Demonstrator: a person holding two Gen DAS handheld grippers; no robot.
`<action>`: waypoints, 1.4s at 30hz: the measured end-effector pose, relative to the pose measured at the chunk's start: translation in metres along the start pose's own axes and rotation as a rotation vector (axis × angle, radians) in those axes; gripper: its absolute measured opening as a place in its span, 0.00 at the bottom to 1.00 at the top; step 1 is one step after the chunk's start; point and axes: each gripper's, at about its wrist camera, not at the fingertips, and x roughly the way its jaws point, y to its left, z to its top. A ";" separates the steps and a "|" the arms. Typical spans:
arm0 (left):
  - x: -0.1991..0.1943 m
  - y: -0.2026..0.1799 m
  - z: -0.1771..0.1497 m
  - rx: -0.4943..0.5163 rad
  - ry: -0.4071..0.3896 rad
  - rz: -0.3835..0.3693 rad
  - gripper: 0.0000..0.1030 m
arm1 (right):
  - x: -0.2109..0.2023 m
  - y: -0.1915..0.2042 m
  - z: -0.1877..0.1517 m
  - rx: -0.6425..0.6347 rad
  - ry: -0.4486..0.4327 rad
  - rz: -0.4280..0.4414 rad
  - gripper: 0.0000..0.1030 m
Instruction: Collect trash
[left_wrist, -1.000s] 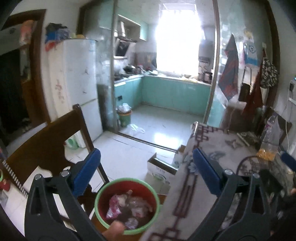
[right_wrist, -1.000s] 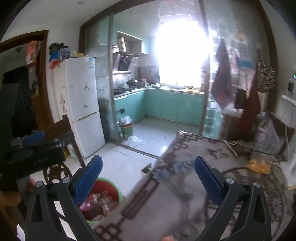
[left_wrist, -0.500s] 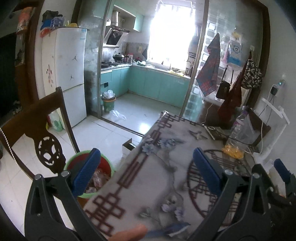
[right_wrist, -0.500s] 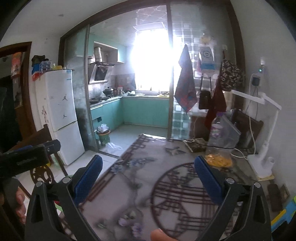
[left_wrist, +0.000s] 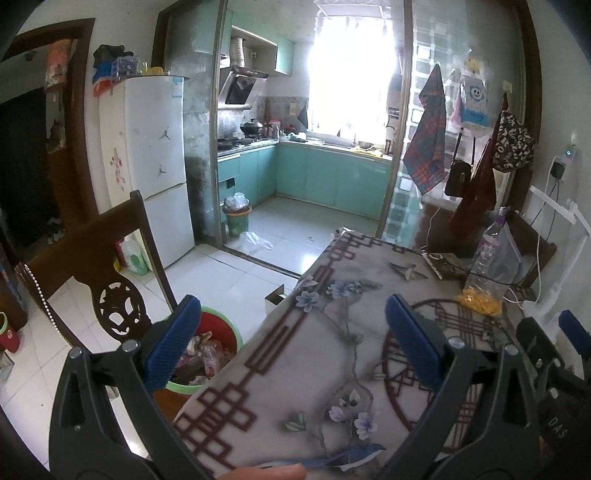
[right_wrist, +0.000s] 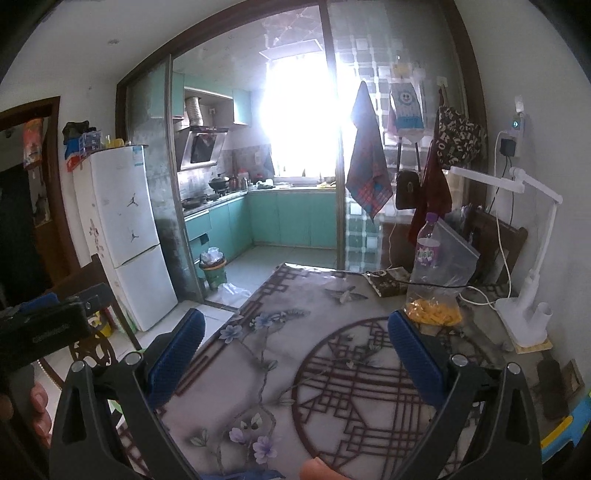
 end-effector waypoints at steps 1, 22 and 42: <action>0.000 0.002 0.000 -0.001 0.000 0.003 0.95 | 0.000 0.000 0.000 0.001 0.001 0.002 0.93; 0.007 -0.003 -0.004 0.003 0.017 -0.017 0.95 | 0.005 -0.002 -0.001 0.000 0.015 0.005 0.93; 0.033 -0.023 -0.017 0.064 0.078 -0.036 0.95 | 0.023 -0.028 -0.022 0.049 0.074 -0.034 0.93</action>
